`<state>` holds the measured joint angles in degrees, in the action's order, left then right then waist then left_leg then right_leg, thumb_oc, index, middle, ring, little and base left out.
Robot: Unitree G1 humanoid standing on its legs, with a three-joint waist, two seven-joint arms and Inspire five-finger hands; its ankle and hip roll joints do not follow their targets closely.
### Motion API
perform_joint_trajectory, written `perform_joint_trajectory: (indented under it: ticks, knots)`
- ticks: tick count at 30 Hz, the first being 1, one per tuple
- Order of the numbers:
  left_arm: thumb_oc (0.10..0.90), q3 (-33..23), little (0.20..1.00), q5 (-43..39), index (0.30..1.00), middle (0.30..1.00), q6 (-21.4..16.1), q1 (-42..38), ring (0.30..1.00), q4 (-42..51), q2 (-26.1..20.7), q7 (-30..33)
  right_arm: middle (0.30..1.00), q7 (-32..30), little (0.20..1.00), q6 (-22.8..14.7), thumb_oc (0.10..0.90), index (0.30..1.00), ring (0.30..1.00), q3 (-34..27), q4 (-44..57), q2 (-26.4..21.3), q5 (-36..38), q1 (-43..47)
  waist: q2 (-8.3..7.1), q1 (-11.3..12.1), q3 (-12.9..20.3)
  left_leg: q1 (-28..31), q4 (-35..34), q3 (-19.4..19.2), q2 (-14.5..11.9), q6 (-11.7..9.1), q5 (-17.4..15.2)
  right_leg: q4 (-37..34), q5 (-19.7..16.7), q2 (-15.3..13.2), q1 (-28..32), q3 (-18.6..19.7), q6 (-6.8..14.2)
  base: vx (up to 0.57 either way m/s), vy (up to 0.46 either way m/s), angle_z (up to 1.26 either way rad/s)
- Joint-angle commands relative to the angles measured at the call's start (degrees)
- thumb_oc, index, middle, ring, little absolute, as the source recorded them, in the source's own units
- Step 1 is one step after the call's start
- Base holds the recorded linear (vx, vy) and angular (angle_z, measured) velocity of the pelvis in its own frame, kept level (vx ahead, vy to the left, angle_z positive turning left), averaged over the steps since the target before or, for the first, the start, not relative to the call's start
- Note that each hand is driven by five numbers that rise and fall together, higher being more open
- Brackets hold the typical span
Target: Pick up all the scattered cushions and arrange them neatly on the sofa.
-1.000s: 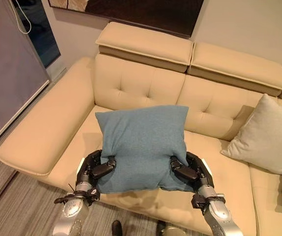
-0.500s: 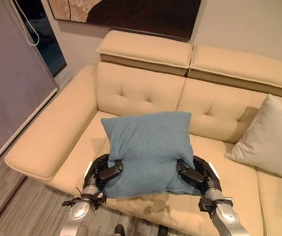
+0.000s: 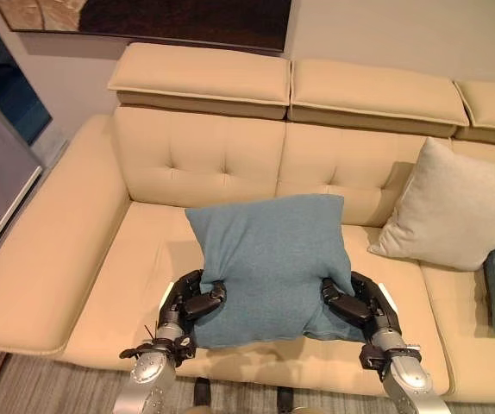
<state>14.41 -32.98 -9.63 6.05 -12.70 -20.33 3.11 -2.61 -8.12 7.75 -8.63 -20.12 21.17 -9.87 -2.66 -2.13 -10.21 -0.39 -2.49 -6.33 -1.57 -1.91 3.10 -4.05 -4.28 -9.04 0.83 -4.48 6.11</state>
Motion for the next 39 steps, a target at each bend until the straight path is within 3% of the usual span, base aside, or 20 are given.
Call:
perform_joint_trajectory:
  ticks: [1, 5, 9, 11, 19, 23, 25, 31, 33, 39]
  knots:
    - [0.400, -0.39, 0.300, 1.99, 0.300, 0.300, -7.01, -3.21, 0.300, 9.82, -0.10, -4.82, 0.300, 3.37, 0.300, -7.68, 0.400, 0.300, 0.300, 0.71, 8.63, 3.50, 0.57, 9.11, -0.09, 1.88, 4.26, -2.02, 5.38, -0.03, -0.06, 2.09, -6.97, 12.69, 7.39, 0.56, -3.21, -2.22, 2.48, 0.01, 0.127, -0.31]
    - [0.400, -1.19, 0.300, 2.18, 0.300, 0.300, -7.31, -3.12, 0.300, 9.71, -0.41, -4.48, 0.300, 3.46, 0.300, -7.95, 0.400, 0.300, 0.300, 1.32, 8.76, 4.08, 0.27, 9.86, 0.05, 2.07, 3.54, -1.09, 4.26, -1.22, 0.23, 2.56, -7.27, 15.29, 6.78, 0.78, -6.81, -4.04, 2.63, 0.00, 0.061, -0.29]
    - [0.400, -1.37, 0.300, 2.92, 0.300, 0.300, -8.11, -4.11, 0.300, 10.19, -0.56, -4.18, 0.300, 2.35, 0.300, -8.89, 0.400, 0.300, 0.300, 1.65, 8.85, 3.52, -1.54, 11.34, -0.54, 2.63, 3.03, -2.54, 4.86, -1.81, 1.14, 2.42, -7.35, 9.04, 5.97, 0.11, -6.22, -9.69, 1.82, -0.02, -0.033, -0.21]
    - [0.400, -1.24, 0.300, 2.86, 0.300, 0.300, -8.82, -5.71, 0.300, 10.59, -0.20, -3.30, 0.300, 1.00, 0.300, -8.94, 0.400, 0.300, 0.300, 1.48, 9.02, 2.47, -3.65, 13.12, -0.34, 2.29, 2.80, -4.08, 4.37, -1.51, 1.19, 2.31, -6.91, 8.68, 5.69, 1.33, -7.87, -6.68, 1.51, -0.07, -0.072, 0.02]
    - [0.400, 0.79, 0.300, 9.25, 0.300, 0.300, -12.88, -18.45, 0.300, 11.90, -0.23, 3.70, 0.300, -7.13, 0.300, -11.43, 0.400, 0.300, 0.300, 3.11, 10.20, -0.52, -11.48, 24.51, 2.32, 1.93, 3.45, -12.64, -0.39, 0.09, 0.63, 1.49, -2.37, 4.99, 3.13, 1.96, -15.90, -7.68, 0.72, -0.11, -0.049, 0.10]
    - [0.400, 1.62, 0.300, 12.28, 0.300, 0.300, -15.22, -26.26, 0.300, 12.63, -0.33, 8.60, 0.300, -11.37, 0.300, -12.56, 0.400, 0.300, 0.300, 4.57, 10.14, -1.06, -14.89, 30.87, 2.76, 1.95, 3.67, -15.76, -1.77, 0.95, 0.68, 1.18, -0.67, 4.34, 2.47, 2.28, -18.99, -7.68, 0.60, -0.09, -0.013, 0.07]
    - [0.400, 1.98, 0.300, 16.31, 0.300, 0.300, -17.74, -37.20, 0.300, 13.39, -2.25, 15.26, 0.300, -17.49, 0.300, -13.06, 0.400, 0.300, 0.300, 5.48, 10.63, -3.57, -20.47, 39.91, 3.17, 2.15, 3.41, -19.54, -2.38, 2.05, 0.94, 0.71, 0.77, 4.25, 1.68, 2.51, -22.93, -7.51, 0.53, -0.13, -0.011, 0.04]
    - [0.400, 0.77, 0.300, 20.38, 0.300, 0.300, -20.13, -43.16, 0.300, 15.62, -2.39, 21.48, 0.300, -25.75, 0.300, -13.34, 0.400, 0.300, 0.300, 4.20, 12.54, -6.01, -30.23, 45.90, 3.34, 2.40, 4.17, -22.65, -2.51, 2.78, 1.21, 0.08, 1.50, 4.36, 1.59, 2.45, -25.93, -6.94, 0.42, -0.02, 0.004, 0.05]
    - [0.400, 1.06, 0.300, 24.74, 0.300, 0.300, -20.27, -46.47, 0.300, 13.84, -1.86, 27.07, 0.300, -31.47, 0.300, -12.37, 0.400, 0.300, 0.300, 4.57, 11.57, -7.34, -36.95, 50.15, 3.31, 2.51, 4.37, -24.10, -2.51, 2.95, 1.34, -0.30, 1.88, 4.59, 1.39, 2.32, -27.64, -6.67, 0.40, 0.00, 0.000, 0.00]
    - [0.400, 7.67, 0.300, 19.15, 0.300, 0.300, -17.87, -59.32, 0.300, -3.72, 0.24, 30.34, 0.300, -37.72, 0.300, -6.82, 0.400, 0.300, 0.300, 11.39, -3.08, -8.12, -38.42, 64.17, 3.30, 2.77, 3.24, -27.25, -2.51, 3.29, 1.33, -1.13, 3.38, 4.98, 0.87, 2.12, -30.57, -6.38, 0.24, -0.05, -0.009, 0.04]
